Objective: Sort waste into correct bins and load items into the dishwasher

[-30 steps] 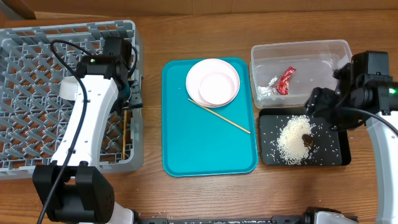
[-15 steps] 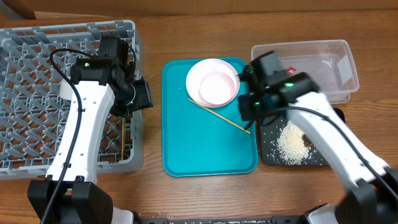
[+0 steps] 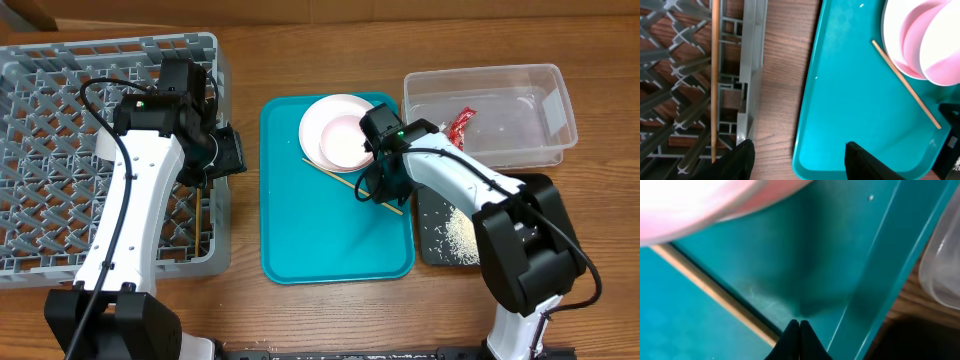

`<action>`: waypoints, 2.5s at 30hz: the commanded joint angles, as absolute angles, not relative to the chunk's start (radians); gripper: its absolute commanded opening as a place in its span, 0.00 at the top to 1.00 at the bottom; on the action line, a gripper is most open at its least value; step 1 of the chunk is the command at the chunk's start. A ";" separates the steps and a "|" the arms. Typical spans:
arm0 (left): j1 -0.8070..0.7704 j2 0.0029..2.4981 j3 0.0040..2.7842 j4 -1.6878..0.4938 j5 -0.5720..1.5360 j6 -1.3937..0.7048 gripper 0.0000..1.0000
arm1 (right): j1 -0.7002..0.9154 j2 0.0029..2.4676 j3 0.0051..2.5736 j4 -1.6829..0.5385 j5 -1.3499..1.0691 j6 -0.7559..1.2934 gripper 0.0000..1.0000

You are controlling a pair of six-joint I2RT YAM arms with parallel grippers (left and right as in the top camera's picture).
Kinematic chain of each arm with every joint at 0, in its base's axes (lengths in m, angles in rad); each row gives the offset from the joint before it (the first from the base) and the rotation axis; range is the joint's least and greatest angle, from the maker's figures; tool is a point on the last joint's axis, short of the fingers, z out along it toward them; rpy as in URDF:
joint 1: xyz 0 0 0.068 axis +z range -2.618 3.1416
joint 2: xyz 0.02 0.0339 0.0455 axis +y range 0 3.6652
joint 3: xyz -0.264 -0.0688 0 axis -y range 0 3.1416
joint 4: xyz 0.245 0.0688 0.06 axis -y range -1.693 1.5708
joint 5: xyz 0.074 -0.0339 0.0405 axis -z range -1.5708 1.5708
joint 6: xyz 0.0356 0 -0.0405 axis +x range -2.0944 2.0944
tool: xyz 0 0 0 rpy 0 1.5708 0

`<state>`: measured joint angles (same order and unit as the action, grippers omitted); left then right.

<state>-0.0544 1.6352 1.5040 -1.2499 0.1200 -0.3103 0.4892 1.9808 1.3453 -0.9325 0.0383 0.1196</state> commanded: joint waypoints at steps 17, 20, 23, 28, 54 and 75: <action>-0.053 1.620 1.508 -1.254 0.123 -0.291 0.39 | 0.535 1.903 1.324 -0.960 -0.453 0.159 0.96; -0.053 1.620 1.508 -1.253 0.123 -0.291 0.39 | 0.535 1.903 1.323 -0.980 -0.272 0.210 0.96; -0.053 1.620 1.508 -1.253 0.123 -0.291 0.39 | 0.553 1.907 1.312 -1.011 -0.209 0.220 0.96; -0.053 1.620 1.508 -1.254 0.123 -0.291 0.39 | 0.626 1.921 1.200 -0.954 -0.207 0.293 0.96; -0.402 1.650 1.506 -1.252 0.076 -0.615 0.11 | 0.379 1.396 1.422 -1.254 -0.071 0.284 0.43; -0.538 2.178 1.505 -1.139 0.052 -0.736 0.27 | 0.083 1.366 1.422 -1.361 -0.068 0.228 0.34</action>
<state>-0.5301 2.1231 1.5063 -1.1549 0.0666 -0.7567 0.0856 1.3838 1.4071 -1.3621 -0.0711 0.2348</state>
